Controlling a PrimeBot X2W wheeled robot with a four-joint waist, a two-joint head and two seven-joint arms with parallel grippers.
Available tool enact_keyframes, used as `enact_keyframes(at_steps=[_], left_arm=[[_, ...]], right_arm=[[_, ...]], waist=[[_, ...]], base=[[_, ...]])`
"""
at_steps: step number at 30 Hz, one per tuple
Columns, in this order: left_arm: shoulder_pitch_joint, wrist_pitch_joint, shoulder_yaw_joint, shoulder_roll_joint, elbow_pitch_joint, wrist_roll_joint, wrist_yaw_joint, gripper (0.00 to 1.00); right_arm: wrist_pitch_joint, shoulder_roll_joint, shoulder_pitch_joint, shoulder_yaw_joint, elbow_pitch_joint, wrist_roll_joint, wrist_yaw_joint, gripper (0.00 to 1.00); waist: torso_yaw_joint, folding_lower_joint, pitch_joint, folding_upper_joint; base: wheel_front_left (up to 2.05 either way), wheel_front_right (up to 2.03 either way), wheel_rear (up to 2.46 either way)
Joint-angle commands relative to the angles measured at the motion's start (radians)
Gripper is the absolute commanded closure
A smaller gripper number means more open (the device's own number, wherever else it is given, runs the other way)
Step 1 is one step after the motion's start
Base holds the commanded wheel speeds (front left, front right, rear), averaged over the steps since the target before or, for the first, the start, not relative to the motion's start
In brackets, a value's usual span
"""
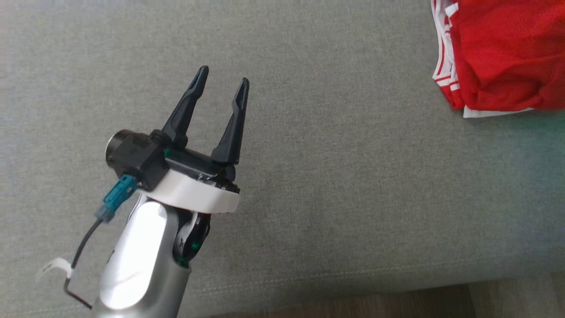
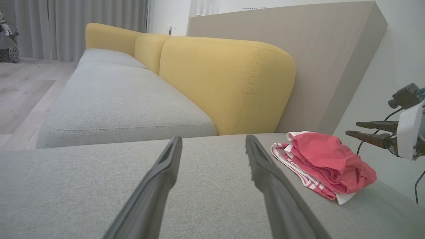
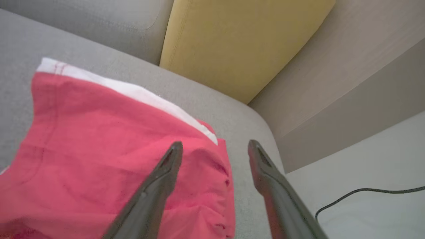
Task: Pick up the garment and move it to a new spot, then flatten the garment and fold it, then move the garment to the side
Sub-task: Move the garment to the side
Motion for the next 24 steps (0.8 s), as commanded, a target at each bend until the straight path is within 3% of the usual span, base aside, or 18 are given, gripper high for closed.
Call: enact_keyframes(at_steps=[1, 10, 24], left_arm=[[0.001, -0.005, 0.038, 0.007, -0.033, -0.008, -0.002, 0.00], [0.033, -0.005, 0.059, 0.007, -0.042, -0.026, 0.015, 0.00], [0.085, -0.005, 0.119, 0.007, -0.052, -0.041, 0.031, 0.00]], right_arm=[[-0.021, -0.007, 0.015, -0.015, -0.056, -0.024, 0.007, 0.00], [-0.078, 0.092, 0.051, -0.069, -0.219, -0.071, 0.007, 0.00], [-0.238, 0.328, 0.286, -0.115, -0.446, 0.005, 0.007, 0.00]], waist=[[0.006, 0.0000, -0.027, 0.0000], [0.024, 0.0000, -0.100, 0.0000], [0.064, 0.0000, -0.200, 0.0000]], base=[[0.00, 0.00, 0.00], [0.00, 0.00, 0.00], [0.00, 0.00, 0.00]])
